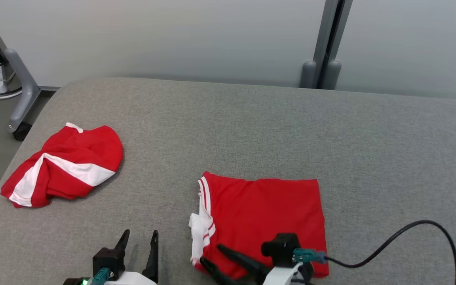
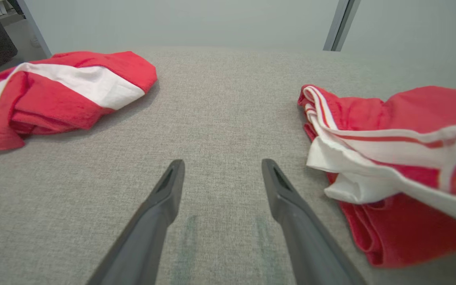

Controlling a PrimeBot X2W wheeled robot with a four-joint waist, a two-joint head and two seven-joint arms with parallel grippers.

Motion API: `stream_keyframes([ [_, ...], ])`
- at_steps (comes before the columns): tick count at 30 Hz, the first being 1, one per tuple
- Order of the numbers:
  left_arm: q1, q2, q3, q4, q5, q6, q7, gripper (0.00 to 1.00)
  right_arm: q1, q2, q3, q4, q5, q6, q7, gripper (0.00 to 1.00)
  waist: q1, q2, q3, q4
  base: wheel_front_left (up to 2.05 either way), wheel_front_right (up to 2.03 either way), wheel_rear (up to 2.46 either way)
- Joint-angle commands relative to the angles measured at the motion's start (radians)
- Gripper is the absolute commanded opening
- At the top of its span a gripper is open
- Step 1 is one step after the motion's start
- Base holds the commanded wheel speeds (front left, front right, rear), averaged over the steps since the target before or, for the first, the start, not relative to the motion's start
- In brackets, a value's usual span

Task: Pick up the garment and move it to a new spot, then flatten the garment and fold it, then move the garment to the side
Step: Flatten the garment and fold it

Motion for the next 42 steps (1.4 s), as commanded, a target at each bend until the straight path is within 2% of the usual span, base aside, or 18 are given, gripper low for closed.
stream_keyframes([
  [1,0.003,0.004,0.005,-0.005,-0.005,0.004,0.0,1.0,-0.022,-0.028,0.004,-0.009,0.027,0.0,-0.018,1.0,0.0,0.0,-0.001,-0.016,0.0,0.0,0.0],
  [5,0.001,0.003,0.014,-0.011,-0.005,0.007,0.0,1.0,-0.044,-0.064,-0.039,0.019,0.032,0.0,-0.046,1.0,0.0,0.0,-0.006,-0.056,0.0,0.0,0.0],
  [8,0.007,0.004,0.029,-0.015,-0.004,0.013,0.0,1.0,-0.032,-0.077,-0.169,0.056,-0.03,0.0,-0.052,1.0,0.0,0.0,-0.01,-0.093,0.0,0.0,0.0],
  [9,0.007,0.004,0.029,-0.015,-0.004,0.013,0.0,1.0,-0.032,-0.077,-0.169,0.056,-0.03,0.0,-0.052,1.0,0.0,0.0,-0.01,-0.093,0.0,0.0,0.0],
  [16,0.013,0.004,0.066,-0.021,0.005,0.018,0.0,1.0,0.1,-0.041,-0.621,0.079,-0.335,0.0,-0.05,1.0,0.0,0.0,-0.021,-0.163,0.0,0.0,0.0],
  [19,0.016,0.004,0.086,-0.024,0.012,0.02,0.0,1.0,0.161,-0.021,-0.76,0.059,-0.442,0.0,-0.05,1.0,0.0,0.0,-0.027,-0.183,0.0,0.0,0.0],
  [22,0.027,0.004,0.106,-0.03,0.022,0.022,0.0,1.0,0.209,-0.001,-0.849,0.031,-0.527,0.0,-0.05,1.0,0.0,0.0,-0.031,-0.196,0.0,0.0,0.0],
  [28,0.057,0.004,0.14,-0.057,0.042,0.023,0.0,1.0,0.274,0.014,-0.947,-0.013,-0.615,0.0,-0.05,1.0,0.0,0.0,-0.045,-0.205,0.0,0.0,0.0],
  [42,0.141,0.004,0.162,-0.136,0.055,0.03,0.0,1.0,0.326,0.013,-0.954,-0.026,-0.612,0.0,-0.05,1.0,0.0,0.0,-0.09,-0.2,0.0,0.0,0.0],
])
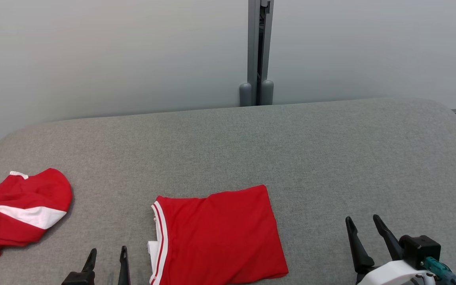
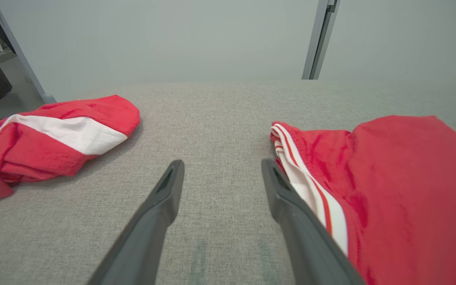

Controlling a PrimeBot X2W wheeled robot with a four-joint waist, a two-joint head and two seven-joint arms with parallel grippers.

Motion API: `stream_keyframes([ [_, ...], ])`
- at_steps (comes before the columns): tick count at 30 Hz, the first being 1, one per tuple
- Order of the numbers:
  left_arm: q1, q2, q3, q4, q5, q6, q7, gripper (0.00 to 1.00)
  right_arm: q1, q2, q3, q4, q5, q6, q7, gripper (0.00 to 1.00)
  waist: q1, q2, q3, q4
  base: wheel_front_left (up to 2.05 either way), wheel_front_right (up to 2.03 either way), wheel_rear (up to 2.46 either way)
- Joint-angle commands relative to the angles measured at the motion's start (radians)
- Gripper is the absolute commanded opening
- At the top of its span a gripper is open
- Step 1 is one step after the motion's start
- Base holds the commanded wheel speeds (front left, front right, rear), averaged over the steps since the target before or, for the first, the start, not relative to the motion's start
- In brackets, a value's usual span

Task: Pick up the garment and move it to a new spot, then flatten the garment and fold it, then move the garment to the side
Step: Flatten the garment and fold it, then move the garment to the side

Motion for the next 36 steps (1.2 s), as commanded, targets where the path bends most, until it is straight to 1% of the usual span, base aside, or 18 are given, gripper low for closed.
stream_keyframes([
  [1,0.007,0.004,0.003,-0.008,-0.003,0.004,0.0,1.0,0.011,-0.004,0.002,0.005,0.0,0.0,-0.004,1.0,0.0,0.0,-0.002,0.002,0.0,0.0,0.0],
  [6,0.007,0.004,-0.004,-0.01,0.001,-0.001,0.0,1.0,0.006,-0.004,0.011,0.033,0.022,0.0,-0.004,1.0,0.0,0.0,0.003,0.011,0.0,0.0,0.0],
  [9,-0.003,0.004,-0.012,-0.011,-0.002,-0.003,0.0,1.0,-0.014,-0.004,0.054,0.048,0.023,0.0,-0.004,1.0,0.0,0.0,0.016,0.023,0.0,0.0,0.0],
  [10,-0.003,0.004,-0.012,-0.011,-0.002,-0.003,0.0,1.0,-0.014,-0.004,0.054,0.048,0.023,0.0,-0.004,1.0,0.0,0.0,0.016,0.023,0.0,0.0,0.0],
  [12,-0.008,0.004,-0.022,-0.013,-0.001,-0.005,0.0,1.0,-0.032,-0.004,0.095,0.071,0.022,0.0,-0.004,1.0,0.0,0.0,0.028,0.033,0.0,0.0,0.0],
  [17,-0.033,0.004,-0.044,-0.007,0.017,-0.016,0.0,1.0,-0.102,-0.005,0.201,0.133,0.072,0.0,-0.004,1.0,0.0,0.0,0.065,0.077,0.0,0.0,0.0],
  [20,-0.06,0.004,-0.054,-0.001,0.026,-0.025,0.0,1.0,-0.158,-0.006,0.248,0.172,0.098,0.0,-0.004,1.0,0.0,0.0,0.101,0.11,0.0,0.0,0.0],
  [27,-0.103,0.004,-0.067,0.009,0.038,-0.04,0.0,1.0,-0.252,-0.005,0.273,0.313,0.177,0.0,-0.005,1.0,0.0,0.0,0.155,0.182,0.0,0.0,0.0],
  [30,-0.107,0.004,-0.068,0.011,0.04,-0.043,0.0,1.0,-0.273,-0.005,0.313,0.364,0.228,0.0,-0.004,1.0,0.0,0.0,0.163,0.196,0.0,0.0,0.0],
  [31,-0.107,0.004,-0.068,0.012,0.04,-0.043,0.0,1.0,-0.279,-0.005,0.335,0.378,0.243,0.0,-0.004,0.87,0.0,0.0,0.164,0.199,0.0,0.0,0.0],
  [32,-0.107,0.004,-0.067,0.013,0.04,-0.043,0.0,1.0,-0.283,-0.005,0.354,0.397,0.261,0.0,-0.001,0.5,0.0,0.0,0.166,0.2,0.0,0.0,0.0],
  [33,-0.107,0.004,-0.066,0.014,0.04,-0.043,0.0,1.0,-0.287,-0.005,0.368,0.408,0.275,0.0,-0.001,0.26,0.0,0.0,0.166,0.2,0.0,0.0,0.0],
  [34,-0.106,0.004,-0.064,0.014,0.041,-0.043,0.0,1.0,-0.294,-0.005,0.375,0.416,0.281,0.0,-0.001,0.0,0.0,0.0,0.165,0.198,0.0,0.0,0.0],
  [36,-0.1,0.004,-0.057,0.015,0.044,-0.044,0.0,1.0,-0.306,-0.005,0.371,0.426,0.287,0.0,-0.001,0.0,0.0,0.0,0.158,0.187,0.0,0.0,0.0],
])
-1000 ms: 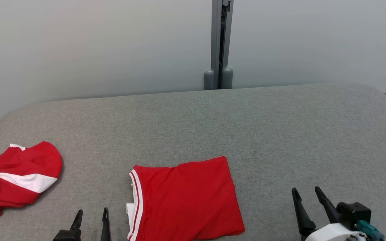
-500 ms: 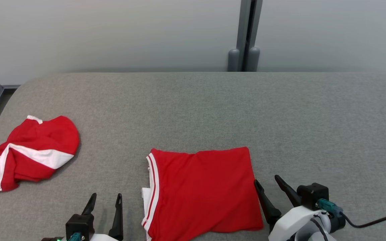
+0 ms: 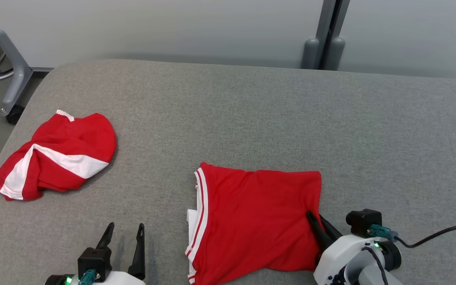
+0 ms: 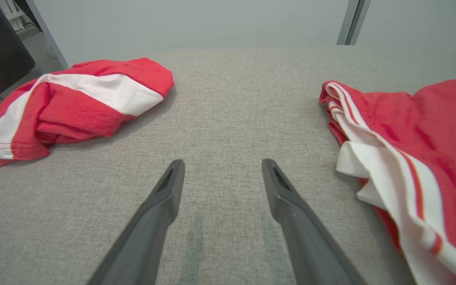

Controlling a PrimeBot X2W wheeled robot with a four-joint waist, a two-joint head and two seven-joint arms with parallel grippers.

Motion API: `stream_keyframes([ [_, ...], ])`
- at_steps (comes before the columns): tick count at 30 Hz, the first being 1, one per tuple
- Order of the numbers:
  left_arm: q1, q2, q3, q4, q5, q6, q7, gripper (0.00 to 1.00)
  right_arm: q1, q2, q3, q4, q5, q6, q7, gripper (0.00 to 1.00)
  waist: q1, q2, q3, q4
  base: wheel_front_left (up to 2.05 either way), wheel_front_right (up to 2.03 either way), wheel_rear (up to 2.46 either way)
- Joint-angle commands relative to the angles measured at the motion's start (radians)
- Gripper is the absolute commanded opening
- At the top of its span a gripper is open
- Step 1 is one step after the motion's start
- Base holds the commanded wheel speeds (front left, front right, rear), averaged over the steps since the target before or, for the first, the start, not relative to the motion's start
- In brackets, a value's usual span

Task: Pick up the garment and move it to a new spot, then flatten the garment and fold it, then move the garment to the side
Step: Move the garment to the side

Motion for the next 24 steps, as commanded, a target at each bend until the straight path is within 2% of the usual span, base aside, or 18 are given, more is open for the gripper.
stream_keyframes([
  [1,-0.007,0.004,0.006,-0.001,0.007,-0.003,0.0,1.0,-0.006,-0.01,-0.017,0.009,-0.003,-0.001,0.002,0.0,0.0,0.0,-0.009,-0.015,0.0,0.0,0.0],
  [5,0.009,0.004,0.013,-0.008,0.013,-0.012,0.0,1.0,0.002,-0.009,-0.068,-0.002,-0.027,-0.001,0.002,0.0,0.0,0.0,-0.039,-0.075,0.0,0.0,0.0],
  [12,0.025,0.004,0.022,-0.014,-0.007,-0.011,0.0,1.0,0.037,-0.009,-0.101,-0.019,-0.059,-0.001,0.002,0.0,0.0,0.0,-0.075,-0.265,0.0,0.0,0.0],
  [18,0.013,0.004,-0.012,-0.017,-0.033,-0.006,0.0,1.0,0.059,-0.007,-0.142,-0.032,-0.092,-0.001,0.002,0.0,0.0,0.0,-0.07,-0.429,0.0,0.0,0.0],
  [19,0.013,0.004,-0.012,-0.017,-0.033,-0.006,0.0,1.0,0.059,-0.007,-0.142,-0.032,-0.092,-0.001,0.002,0.0,0.0,0.0,-0.07,-0.429,0.0,0.0,0.0],
  [24,-0.003,0.004,-0.044,-0.013,-0.026,-0.007,0.0,1.0,0.067,-0.008,-0.157,-0.052,-0.095,-0.001,0.002,0.0,0.0,0.0,-0.054,-0.549,0.0,0.0,0.0],
])
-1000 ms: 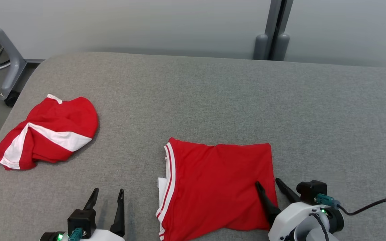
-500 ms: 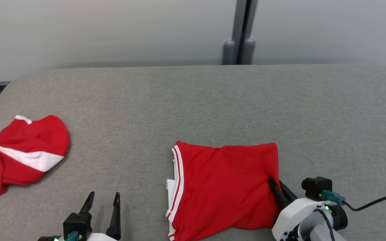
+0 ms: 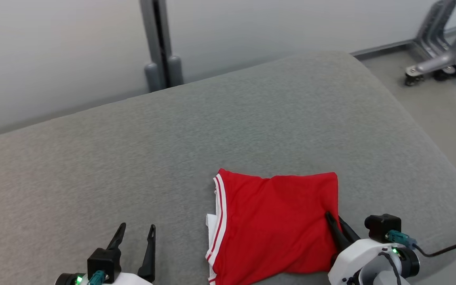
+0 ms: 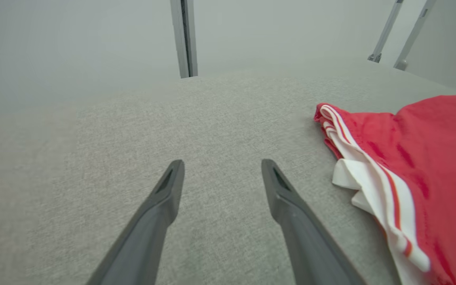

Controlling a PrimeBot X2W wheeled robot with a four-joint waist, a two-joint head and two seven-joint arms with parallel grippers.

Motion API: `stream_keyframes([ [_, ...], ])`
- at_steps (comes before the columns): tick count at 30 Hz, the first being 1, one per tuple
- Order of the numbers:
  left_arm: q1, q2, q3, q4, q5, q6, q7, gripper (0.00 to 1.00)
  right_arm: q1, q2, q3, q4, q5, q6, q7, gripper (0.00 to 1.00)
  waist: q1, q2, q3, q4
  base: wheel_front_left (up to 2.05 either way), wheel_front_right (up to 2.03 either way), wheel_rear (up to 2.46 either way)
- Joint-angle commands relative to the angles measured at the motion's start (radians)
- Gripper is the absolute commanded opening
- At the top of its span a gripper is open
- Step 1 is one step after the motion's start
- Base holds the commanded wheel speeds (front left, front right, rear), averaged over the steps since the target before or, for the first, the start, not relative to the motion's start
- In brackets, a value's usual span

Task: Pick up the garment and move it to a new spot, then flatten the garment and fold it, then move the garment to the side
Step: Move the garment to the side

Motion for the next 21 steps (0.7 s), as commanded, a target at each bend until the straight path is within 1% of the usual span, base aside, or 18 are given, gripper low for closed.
stream_keyframes([
  [1,-0.014,0.004,0.0,0.0,-0.003,0.0,0.0,1.0,0.005,-0.008,-0.004,-0.006,-0.002,0.0,0.0,0.0,0.0,0.0,0.012,-0.099,0.0,0.0,0.0],
  [7,-0.039,0.004,-0.016,0.006,0.006,0.003,0.0,1.0,0.011,-0.007,-0.01,-0.023,-0.003,0.0,0.0,0.0,0.0,0.0,0.039,-0.199,0.0,0.0,0.0],
  [9,-0.053,0.005,-0.024,0.01,0.012,-0.003,0.0,1.0,0.012,-0.007,-0.017,-0.034,-0.002,0.0,0.0,0.0,0.0,0.0,0.05,-0.205,0.0,0.0,0.0],
  [12,-0.064,0.005,-0.03,0.01,0.016,0.0,0.0,1.0,0.003,-0.005,-0.02,-0.053,-0.013,0.0,0.0,0.0,0.0,0.0,0.067,-0.207,0.0,0.0,0.0],
  [16,-0.088,0.005,-0.035,0.01,0.039,-0.01,0.0,1.0,-0.033,-0.007,-0.051,-0.068,-0.057,0.0,0.0,0.0,0.0,0.0,0.097,-0.166,0.0,0.0,0.0],
  [18,-0.097,0.007,-0.034,0.007,0.056,-0.013,0.0,1.0,-0.059,-0.01,-0.071,-0.066,-0.088,0.0,0.0,0.0,0.0,0.0,0.115,-0.133,0.0,0.0,0.0],
  [21,-0.12,0.008,-0.036,-0.005,0.073,-0.02,0.0,1.0,-0.109,-0.038,-0.13,-0.048,-0.127,0.0,0.0,0.0,0.0,0.0,0.149,-0.066,0.0,0.0,0.0],
])
